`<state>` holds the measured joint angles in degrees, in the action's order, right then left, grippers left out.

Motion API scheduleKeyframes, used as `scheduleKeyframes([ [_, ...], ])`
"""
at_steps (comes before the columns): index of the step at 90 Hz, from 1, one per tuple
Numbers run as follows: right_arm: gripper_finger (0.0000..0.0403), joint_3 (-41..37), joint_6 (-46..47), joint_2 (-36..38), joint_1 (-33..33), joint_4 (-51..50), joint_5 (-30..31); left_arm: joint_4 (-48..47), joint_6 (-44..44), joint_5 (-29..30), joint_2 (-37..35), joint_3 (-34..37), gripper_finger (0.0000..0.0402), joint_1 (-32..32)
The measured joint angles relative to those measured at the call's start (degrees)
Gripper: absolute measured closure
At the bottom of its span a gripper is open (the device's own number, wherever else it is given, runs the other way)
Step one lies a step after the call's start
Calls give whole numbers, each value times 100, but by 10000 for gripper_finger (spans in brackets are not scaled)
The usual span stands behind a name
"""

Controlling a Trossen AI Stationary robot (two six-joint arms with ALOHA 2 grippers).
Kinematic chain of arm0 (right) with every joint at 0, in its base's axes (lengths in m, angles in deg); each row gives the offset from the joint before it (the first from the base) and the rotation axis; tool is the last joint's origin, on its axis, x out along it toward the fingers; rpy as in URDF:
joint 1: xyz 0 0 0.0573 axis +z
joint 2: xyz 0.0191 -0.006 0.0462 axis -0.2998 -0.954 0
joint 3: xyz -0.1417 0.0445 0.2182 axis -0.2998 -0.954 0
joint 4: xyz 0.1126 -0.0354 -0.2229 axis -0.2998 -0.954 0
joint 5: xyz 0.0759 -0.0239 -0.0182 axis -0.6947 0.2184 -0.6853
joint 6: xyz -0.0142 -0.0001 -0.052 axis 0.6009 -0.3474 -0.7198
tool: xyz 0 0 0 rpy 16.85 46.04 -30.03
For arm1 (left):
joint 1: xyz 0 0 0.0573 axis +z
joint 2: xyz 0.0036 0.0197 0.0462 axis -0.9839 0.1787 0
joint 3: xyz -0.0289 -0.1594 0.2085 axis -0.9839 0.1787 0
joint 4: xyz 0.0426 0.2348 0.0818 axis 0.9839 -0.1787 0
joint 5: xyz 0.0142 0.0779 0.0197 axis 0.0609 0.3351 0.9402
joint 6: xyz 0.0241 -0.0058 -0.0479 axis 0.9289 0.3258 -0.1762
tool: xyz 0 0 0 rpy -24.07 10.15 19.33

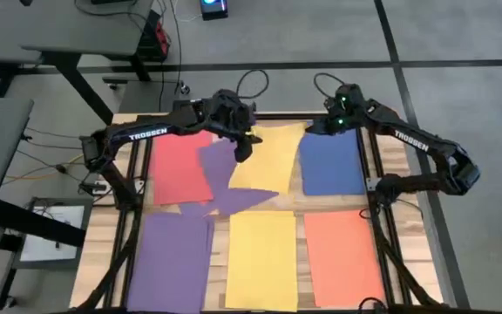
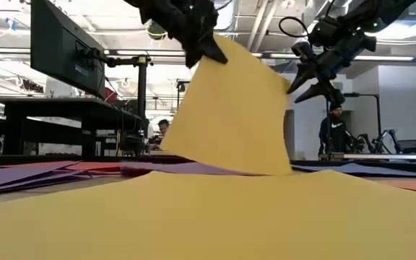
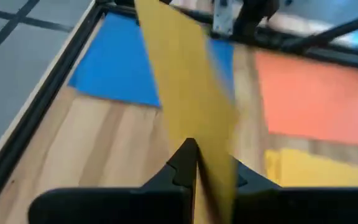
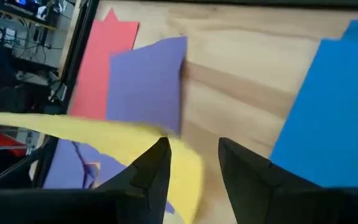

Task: Organize paper
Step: Stack the yellow paper on top of the yellow paper

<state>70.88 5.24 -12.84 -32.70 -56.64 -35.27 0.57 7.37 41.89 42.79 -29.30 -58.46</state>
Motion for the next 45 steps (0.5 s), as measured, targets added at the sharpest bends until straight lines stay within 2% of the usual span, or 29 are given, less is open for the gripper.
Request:
scheduleKeyframes([
  [10, 275, 0, -69, 0, 5, -27, -10, -162, -509, -323, -131, -177, 401, -203],
  [20, 275, 0, -353, 3, 131, -29, -69, -191, -1023, -387, -293, -182, 401, -420],
  [34, 275, 0, -1357, 306, 343, -52, -557, -438, -1354, -326, -645, -176, 401, -585],
  [45, 275, 0, -2177, 907, 441, -33, -590, -489, -1535, -143, -1078, -176, 401, -598],
])
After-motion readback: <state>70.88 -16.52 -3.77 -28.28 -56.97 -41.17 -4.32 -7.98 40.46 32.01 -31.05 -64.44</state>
